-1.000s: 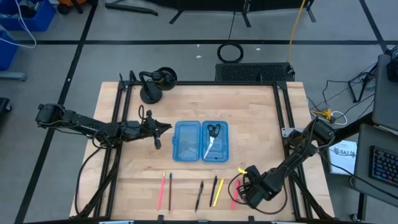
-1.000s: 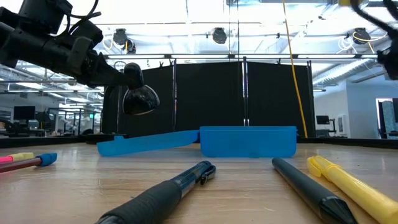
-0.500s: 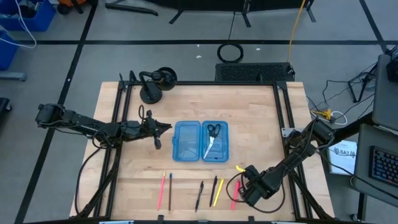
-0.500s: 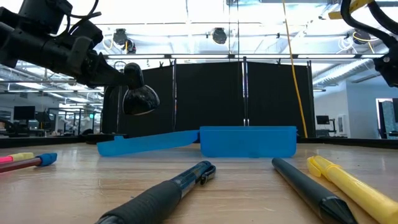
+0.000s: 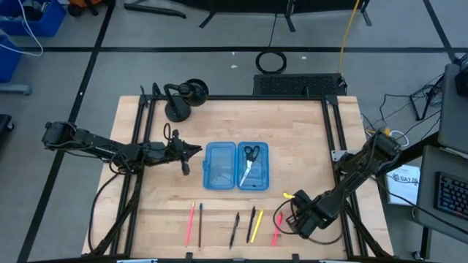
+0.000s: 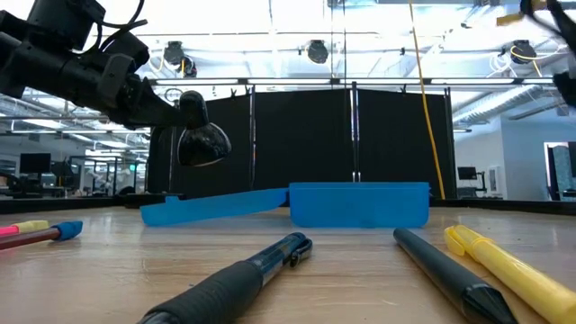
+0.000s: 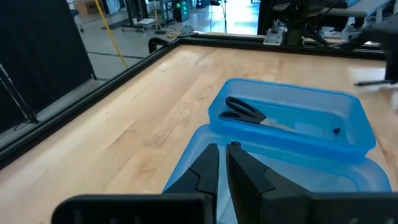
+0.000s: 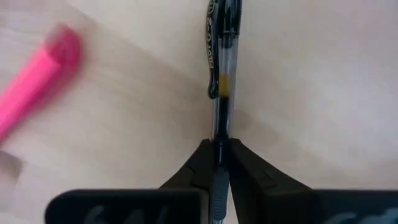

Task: Pick & place school supplies into a supply box
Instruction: Put the right black pen into the blue supply box

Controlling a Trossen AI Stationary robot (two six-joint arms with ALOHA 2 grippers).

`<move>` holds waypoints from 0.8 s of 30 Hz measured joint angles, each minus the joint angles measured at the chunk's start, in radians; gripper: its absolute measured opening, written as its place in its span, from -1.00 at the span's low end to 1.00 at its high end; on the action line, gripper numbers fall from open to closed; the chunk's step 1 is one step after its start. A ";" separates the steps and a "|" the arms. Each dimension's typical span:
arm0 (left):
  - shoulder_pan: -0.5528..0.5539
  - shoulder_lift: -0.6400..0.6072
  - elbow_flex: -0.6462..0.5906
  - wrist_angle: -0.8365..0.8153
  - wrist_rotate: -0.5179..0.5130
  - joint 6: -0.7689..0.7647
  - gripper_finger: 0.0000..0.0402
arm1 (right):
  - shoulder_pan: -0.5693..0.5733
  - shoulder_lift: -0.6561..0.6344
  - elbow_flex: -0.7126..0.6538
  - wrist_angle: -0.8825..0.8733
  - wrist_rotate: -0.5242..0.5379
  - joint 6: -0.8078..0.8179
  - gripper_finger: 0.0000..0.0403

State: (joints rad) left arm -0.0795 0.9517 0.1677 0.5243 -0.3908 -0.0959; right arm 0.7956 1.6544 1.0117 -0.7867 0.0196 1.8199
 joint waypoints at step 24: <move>0.000 0.000 0.000 0.002 0.000 -0.083 -0.82 | -0.366 -0.337 0.008 0.291 0.551 -0.515 -0.89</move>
State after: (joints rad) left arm -0.0791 0.9520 0.1677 0.5259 -0.3912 -0.1793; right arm 0.4291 1.3174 1.0199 -0.4962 0.5704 1.3052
